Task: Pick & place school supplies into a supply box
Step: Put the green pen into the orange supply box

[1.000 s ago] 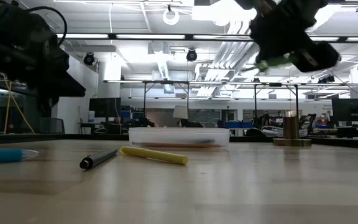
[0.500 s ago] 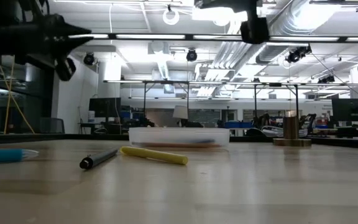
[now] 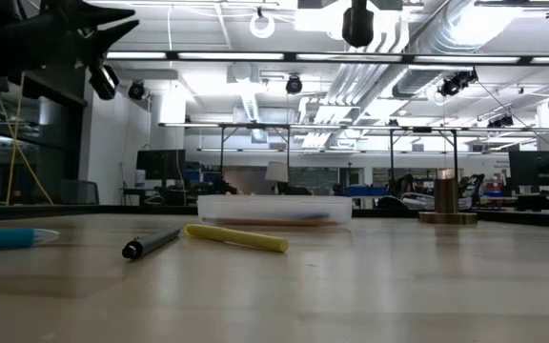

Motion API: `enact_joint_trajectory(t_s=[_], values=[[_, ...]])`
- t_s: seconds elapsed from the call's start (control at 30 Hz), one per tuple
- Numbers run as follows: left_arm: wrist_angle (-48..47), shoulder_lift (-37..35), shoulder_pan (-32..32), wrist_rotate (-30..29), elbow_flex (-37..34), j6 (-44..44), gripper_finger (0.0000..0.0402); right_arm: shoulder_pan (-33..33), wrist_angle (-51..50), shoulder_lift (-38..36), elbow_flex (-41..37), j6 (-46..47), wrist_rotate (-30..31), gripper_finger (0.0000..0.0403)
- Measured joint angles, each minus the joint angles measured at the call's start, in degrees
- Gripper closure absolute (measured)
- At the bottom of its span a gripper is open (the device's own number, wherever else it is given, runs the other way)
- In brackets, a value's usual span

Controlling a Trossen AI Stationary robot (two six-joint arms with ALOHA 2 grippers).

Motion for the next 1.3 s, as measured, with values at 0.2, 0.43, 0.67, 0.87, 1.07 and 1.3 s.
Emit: enact_joint_trajectory(t_s=[0.2,0.43,0.67,0.87,1.07,1.3], values=[[0.8,0.0,0.0,-1.7,0.0,0.2,0.0323,-1.2,0.7,0.0,0.0,-1.8,-1.1,0.0402],[0.8,0.0,0.0,-2.3,0.0,3.3,0.0323,-1.9,1.0,0.2,0.0,-2.9,-1.2,0.0402],[2.3,0.4,0.0,-3.2,0.3,3.5,0.0323,-2.9,8.8,5.0,0.0,-2.4,-5.0,0.0402],[2.1,2.0,0.0,-0.2,3.8,5.1,0.0323,-4.3,18.6,10.3,0.0,-0.6,-8.8,0.0402],[2.1,6.2,0.0,2.7,7.6,7.9,0.0323,-4.9,22.3,12.0,0.0,0.4,-9.8,0.0402],[2.0,13.5,0.0,6.0,10.7,9.5,0.0323,-4.9,23.8,12.0,0.0,-1.4,-8.5,0.0402]])
